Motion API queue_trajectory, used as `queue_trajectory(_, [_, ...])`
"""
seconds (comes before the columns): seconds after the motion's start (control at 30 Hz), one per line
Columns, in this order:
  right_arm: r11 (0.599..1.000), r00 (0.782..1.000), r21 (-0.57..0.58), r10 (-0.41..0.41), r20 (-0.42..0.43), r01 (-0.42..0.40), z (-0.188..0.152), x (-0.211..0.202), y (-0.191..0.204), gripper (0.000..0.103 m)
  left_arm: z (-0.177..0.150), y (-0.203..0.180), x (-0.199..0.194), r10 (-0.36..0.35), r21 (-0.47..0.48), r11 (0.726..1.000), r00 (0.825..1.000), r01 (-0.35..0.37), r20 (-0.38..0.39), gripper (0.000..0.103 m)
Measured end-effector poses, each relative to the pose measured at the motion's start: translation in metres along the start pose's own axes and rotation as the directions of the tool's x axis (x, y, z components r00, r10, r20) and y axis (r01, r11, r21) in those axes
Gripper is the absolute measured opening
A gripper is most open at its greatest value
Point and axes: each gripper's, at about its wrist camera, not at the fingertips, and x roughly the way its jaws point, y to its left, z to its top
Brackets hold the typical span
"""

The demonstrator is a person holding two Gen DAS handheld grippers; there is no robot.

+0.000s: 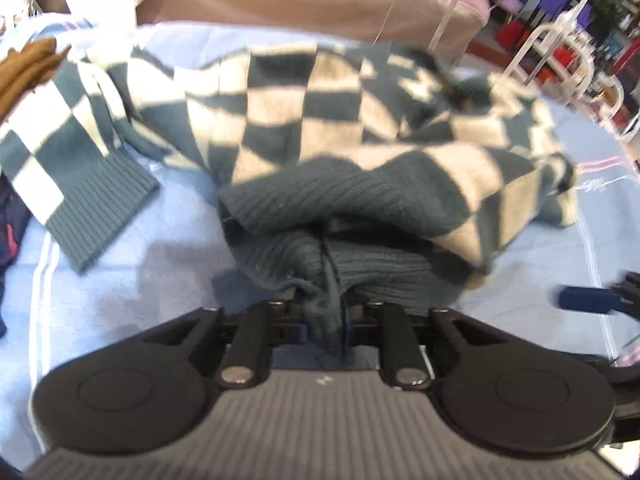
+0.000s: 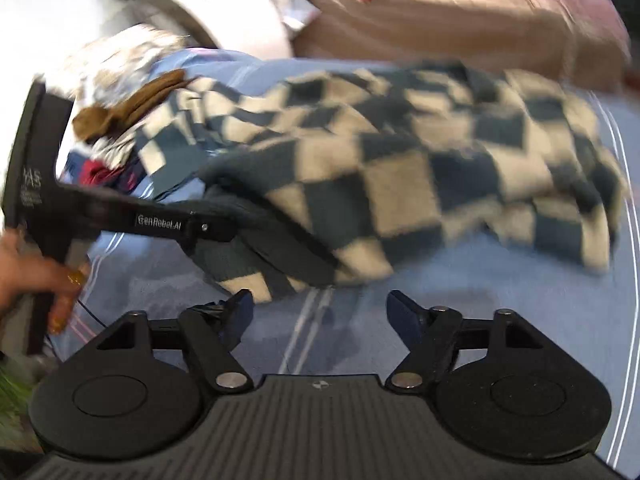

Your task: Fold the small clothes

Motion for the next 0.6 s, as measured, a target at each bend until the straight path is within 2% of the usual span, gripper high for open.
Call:
queue_trajectory(0.03, [0.998, 1.0, -0.058, -0.004, 0.022, 0.005, 0.005, 0.008, 0.011, 0.103, 0.002, 0.0, -0.004, 0.004, 0.019, 1.0, 1.0, -0.004, 0.002, 0.013])
queue_trajectory(0.1, [0.989, 0.999, -0.147, 0.025, 0.028, -0.021, 0.014, 0.024, 0.031, 0.083, 0.006, 0.003, -0.012, 0.007, 0.027, 1.0, 1.0, -0.007, 0.009, 0.012])
queue_trajectory(0.13, [0.982, 0.999, -0.185, 0.039, 0.023, -0.034, 0.019, 0.032, 0.038, 0.078, 0.008, 0.005, -0.015, 0.001, 0.019, 1.0, 1.0, -0.002, 0.014, 0.012])
queue_trajectory(0.2, [0.963, 0.999, -0.267, 0.045, 0.026, -0.036, 0.028, 0.045, 0.051, 0.076, 0.012, 0.006, -0.019, -0.006, 0.018, 1.0, 1.0, 0.006, 0.013, 0.012])
queue_trajectory(0.3, [0.921, 0.998, -0.389, 0.007, 0.069, 0.021, 0.038, 0.062, 0.068, 0.079, 0.015, 0.009, -0.028, -0.019, 0.0, 1.0, 1.0, 0.019, 0.016, 0.012])
queue_trajectory(0.37, [0.883, 0.999, -0.469, 0.0, 0.044, 0.021, 0.04, 0.078, 0.076, 0.078, 0.018, 0.011, -0.031, -0.025, -0.019, 0.999, 0.999, 0.025, 0.029, 0.01])
queue_trajectory(0.43, [0.862, 1.0, -0.506, -0.023, 0.02, 0.03, 0.041, 0.089, 0.075, 0.06, 0.021, 0.013, -0.029, -0.017, -0.018, 1.0, 0.999, 0.018, 0.027, 0.01])
queue_trajectory(0.47, [0.86, 0.999, -0.507, -0.053, 0.013, 0.053, 0.043, 0.094, 0.073, 0.026, 0.022, 0.014, -0.027, -0.012, -0.018, 1.0, 1.0, 0.013, 0.021, 0.01])
queue_trajectory(0.5, [0.868, 0.997, -0.492, -0.076, 0.006, 0.069, 0.046, 0.097, 0.068, 0.014, 0.023, 0.017, -0.024, -0.01, -0.024, 1.0, 1.0, 0.01, 0.012, 0.01])
queue_trajectory(0.6, [0.894, 0.997, -0.442, -0.074, 0.017, 0.074, 0.05, 0.085, 0.054, 0.011, 0.023, 0.022, -0.016, -0.014, -0.055, 0.998, 1.0, 0.013, -0.018, 0.01])
